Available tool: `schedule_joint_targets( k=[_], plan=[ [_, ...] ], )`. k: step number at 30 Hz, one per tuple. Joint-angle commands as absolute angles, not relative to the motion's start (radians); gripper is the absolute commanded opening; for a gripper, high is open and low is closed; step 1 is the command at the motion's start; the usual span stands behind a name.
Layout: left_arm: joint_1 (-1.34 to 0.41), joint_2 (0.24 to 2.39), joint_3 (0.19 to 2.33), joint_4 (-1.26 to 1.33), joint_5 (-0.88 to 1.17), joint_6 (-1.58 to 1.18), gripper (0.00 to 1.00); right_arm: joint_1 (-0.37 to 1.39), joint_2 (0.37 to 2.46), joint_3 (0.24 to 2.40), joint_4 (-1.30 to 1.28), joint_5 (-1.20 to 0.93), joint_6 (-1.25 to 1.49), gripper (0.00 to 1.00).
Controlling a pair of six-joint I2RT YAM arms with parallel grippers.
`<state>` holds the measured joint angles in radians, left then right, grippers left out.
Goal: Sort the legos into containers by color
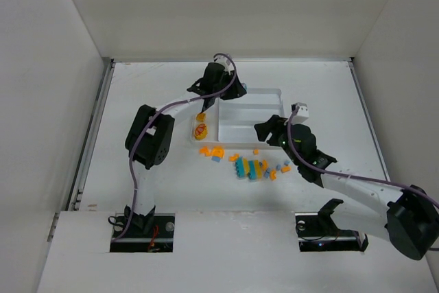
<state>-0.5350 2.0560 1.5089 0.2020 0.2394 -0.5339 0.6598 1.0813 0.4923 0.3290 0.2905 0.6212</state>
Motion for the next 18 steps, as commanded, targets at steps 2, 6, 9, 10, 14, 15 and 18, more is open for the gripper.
schedule_joint_targets(
  k=[2, 6, 9, 10, 14, 15, 18],
  plan=[
    [-0.509, 2.091, 1.604, 0.150, 0.304, -0.506, 0.27, 0.647, 1.043, 0.479, 0.370, 0.281, 0.606, 0.69],
    [-0.507, 2.132, 1.644, 0.124, 0.310, -0.506, 0.28, 0.633, 1.023, 0.468, 0.377, 0.267, 0.609, 0.71],
    [-0.513, 2.154, 1.663, 0.110, 0.305, -0.500, 0.30, 0.620, 1.017, 0.462, 0.382, 0.255, 0.615, 0.72],
    [-0.513, 2.161, 1.669, 0.107, 0.302, -0.499, 0.32, 0.619, 1.017, 0.462, 0.382, 0.252, 0.617, 0.72],
    [-0.515, 2.186, 1.690, 0.103, 0.287, -0.494, 0.39, 0.616, 1.022, 0.462, 0.382, 0.252, 0.621, 0.75],
    [-0.513, 2.192, 1.697, 0.103, 0.282, -0.494, 0.40, 0.617, 1.022, 0.462, 0.382, 0.252, 0.623, 0.76],
    [-0.510, 2.198, 1.707, 0.103, 0.268, -0.494, 0.42, 0.619, 1.028, 0.462, 0.382, 0.252, 0.624, 0.77]
  ],
)
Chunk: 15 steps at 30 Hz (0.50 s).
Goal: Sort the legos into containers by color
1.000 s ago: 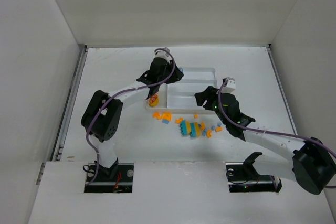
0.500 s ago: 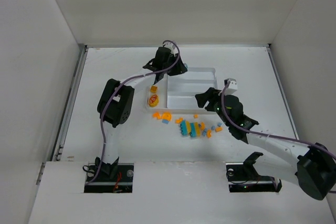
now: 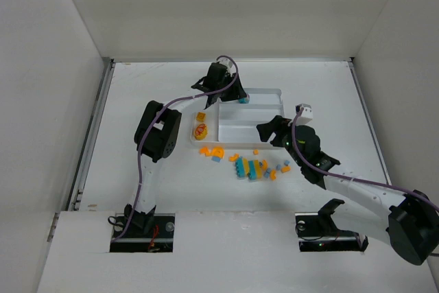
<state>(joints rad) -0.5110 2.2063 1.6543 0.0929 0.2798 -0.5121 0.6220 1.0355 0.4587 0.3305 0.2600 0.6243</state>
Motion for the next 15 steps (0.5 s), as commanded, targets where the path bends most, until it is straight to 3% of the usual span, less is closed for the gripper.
schedule_joint_targets(
  k=[1, 10, 12, 15],
  plan=[
    [-0.509, 2.200, 1.709, 0.103, 0.265, -0.494, 0.43, 0.620, 1.032, 0.463, 0.383, 0.252, 0.624, 0.78],
    [-0.504, 2.155, 1.681, 0.109, 0.258, -0.494, 0.47, 0.622, 1.046, 0.463, 0.394, 0.255, 0.620, 0.77],
    [-0.507, 2.097, 1.637, 0.124, 0.233, -0.494, 0.49, 0.622, 1.049, 0.463, 0.393, 0.255, 0.612, 0.74],
    [-0.515, 1.987, 1.536, 0.176, 0.177, -0.499, 0.49, 0.622, 1.061, 0.472, 0.382, 0.262, 0.598, 0.59]
  ],
)
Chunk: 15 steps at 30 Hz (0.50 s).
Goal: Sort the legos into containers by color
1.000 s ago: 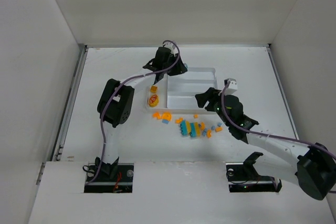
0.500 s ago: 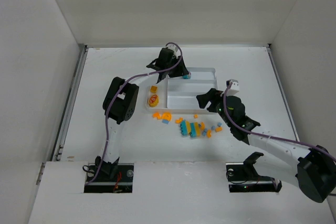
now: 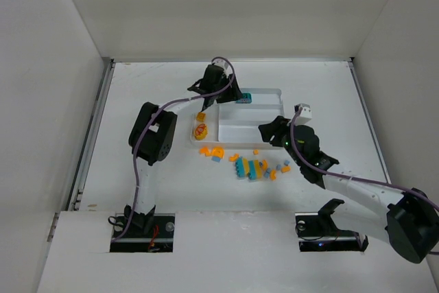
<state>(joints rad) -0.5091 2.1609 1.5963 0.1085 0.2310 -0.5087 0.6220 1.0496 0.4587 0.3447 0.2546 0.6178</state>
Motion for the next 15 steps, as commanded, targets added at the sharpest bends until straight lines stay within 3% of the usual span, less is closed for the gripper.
schedule_joint_targets(
  k=[1, 5, 9, 11, 15],
  plan=[
    [-0.519, 1.941, 1.488, 0.198, 0.155, -0.506, 0.49, 0.622, 1.068, 0.477, 0.379, 0.264, 0.589, 0.54],
    [-0.573, 1.729, 1.225, 0.317, 0.059, -0.557, 0.42, 0.651, 1.085, 0.492, 0.347, 0.293, 0.568, 0.38],
    [-0.659, 1.544, 0.926, 0.437, -0.020, -0.595, 0.39, 0.758, 1.034, 0.468, 0.252, 0.342, 0.575, 0.38],
    [-0.694, 1.487, 0.815, 0.454, -0.049, -0.626, 0.38, 0.830, 0.997, 0.465, 0.172, 0.399, 0.574, 0.45],
    [-0.743, 1.398, 0.663, 0.453, -0.071, -0.682, 0.38, 0.968, 0.931, 0.460, -0.016, 0.488, 0.595, 0.78]
  ],
)
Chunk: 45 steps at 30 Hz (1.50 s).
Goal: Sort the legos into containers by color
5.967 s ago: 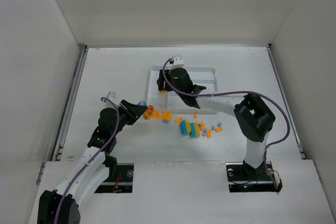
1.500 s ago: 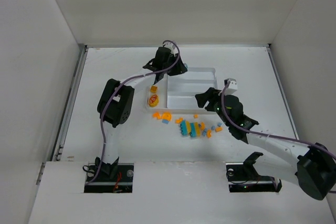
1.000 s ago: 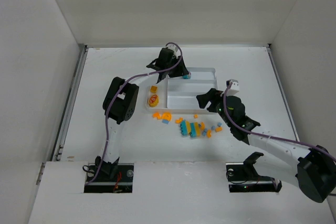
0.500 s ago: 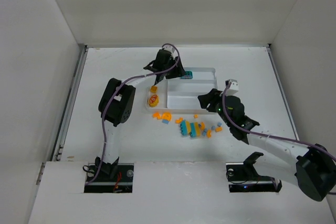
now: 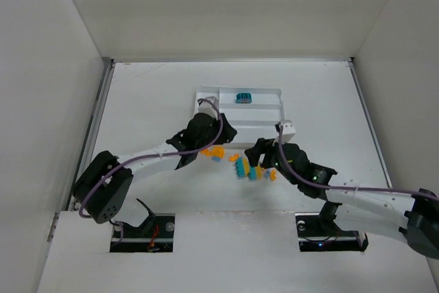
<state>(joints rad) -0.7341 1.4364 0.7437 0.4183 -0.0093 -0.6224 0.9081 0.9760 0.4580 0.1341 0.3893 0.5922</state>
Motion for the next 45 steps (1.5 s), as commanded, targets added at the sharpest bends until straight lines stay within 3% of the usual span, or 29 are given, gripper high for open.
schedule_joint_targets(
  k=[1, 6, 15, 32, 38, 45],
  plan=[
    [-0.751, 1.375, 0.637, 0.451, -0.074, -0.692, 0.38, 0.993, 0.920, 0.463, -0.059, 0.497, 0.609, 0.81],
    [-0.788, 1.272, 0.552, 0.419, -0.071, -0.739, 0.40, 1.091, 0.943, 0.495, -0.184, 0.511, 0.675, 0.84],
    [-0.831, 1.094, 0.445, 0.371, -0.081, -0.787, 0.44, 1.119, 1.133, 0.555, -0.215, 0.519, 0.689, 0.82],
    [-0.933, 0.812, 0.304, 0.242, -0.156, -0.825, 0.47, 1.107, 1.304, 0.612, -0.193, 0.543, 0.676, 0.63],
    [-0.961, 0.808, 0.276, 0.247, -0.164, -0.859, 0.49, 1.111, 1.362, 0.621, -0.198, 0.595, 0.710, 0.63],
    [-0.995, 0.856, 0.288, 0.290, -0.156, -0.888, 0.58, 1.128, 1.365, 0.609, -0.150, 0.630, 0.719, 0.42]
  ],
)
